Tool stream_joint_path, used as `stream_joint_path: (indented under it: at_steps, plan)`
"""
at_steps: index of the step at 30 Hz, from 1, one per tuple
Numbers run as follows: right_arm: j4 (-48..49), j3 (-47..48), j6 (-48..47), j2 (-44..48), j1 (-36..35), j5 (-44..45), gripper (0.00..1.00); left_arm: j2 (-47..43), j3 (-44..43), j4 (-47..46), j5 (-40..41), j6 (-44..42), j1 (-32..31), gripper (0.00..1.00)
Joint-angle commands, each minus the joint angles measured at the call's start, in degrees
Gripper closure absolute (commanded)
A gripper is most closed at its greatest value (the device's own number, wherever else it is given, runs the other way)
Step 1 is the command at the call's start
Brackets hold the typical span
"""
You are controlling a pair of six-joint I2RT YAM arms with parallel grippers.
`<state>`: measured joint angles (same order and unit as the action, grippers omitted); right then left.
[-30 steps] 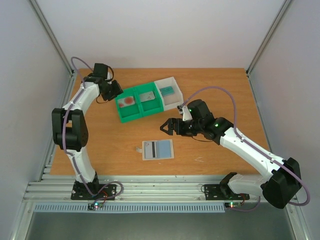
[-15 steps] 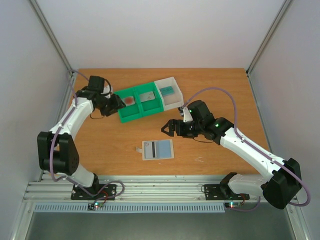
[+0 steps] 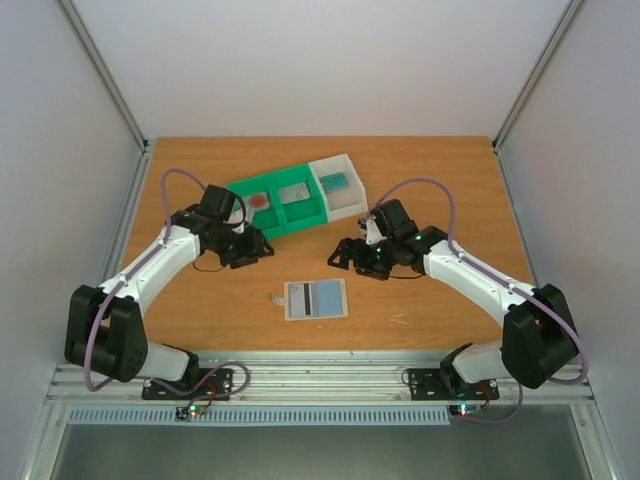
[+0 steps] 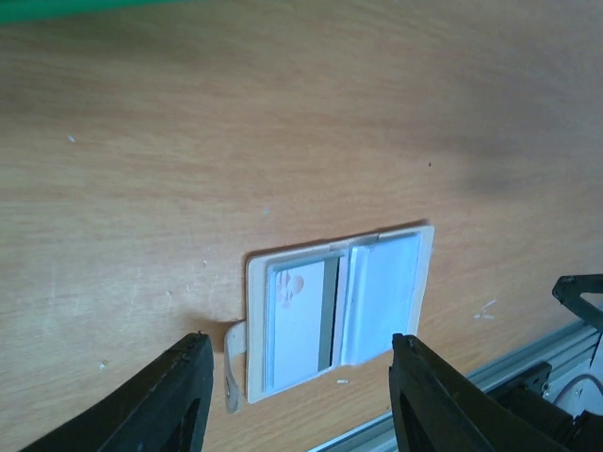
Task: Take the credit cards out of the card holder
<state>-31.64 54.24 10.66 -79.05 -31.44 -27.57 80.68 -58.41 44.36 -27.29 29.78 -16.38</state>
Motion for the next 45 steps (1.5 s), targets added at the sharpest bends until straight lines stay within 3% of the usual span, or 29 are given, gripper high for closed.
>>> stream_joint_path:
  at_steps: [1,3,8,13,28,45]
  plan:
    - [4.5,-1.31,1.54,-1.0,-0.13,-3.45,0.11,-1.99,3.91,-5.93,-3.9,2.15,-1.71,0.48]
    - [5.06,-1.35,1.78,-2.26,-0.39,-4.02,0.2,-1.57,5.0,-7.26,-4.59,3.04,-3.39,0.5]
    - [8.91,-2.2,3.5,-5.97,-2.12,-5.88,0.54,-0.39,6.82,-10.86,-5.63,4.2,-6.12,0.53]
    - [13.34,-2.8,4.24,-9.15,-4.93,-5.76,0.72,1.34,8.59,-13.51,-7.26,4.74,-7.46,0.55]
    - [16.39,2.03,5.08,-20.77,-11.77,-3.99,0.75,6.74,16.63,-23.66,-11.42,7.74,-8.32,0.6]
    - [16.56,1.72,3.18,-25.02,-12.23,-1.29,0.75,8.18,18.63,-24.78,-10.76,7.56,-8.36,0.85]
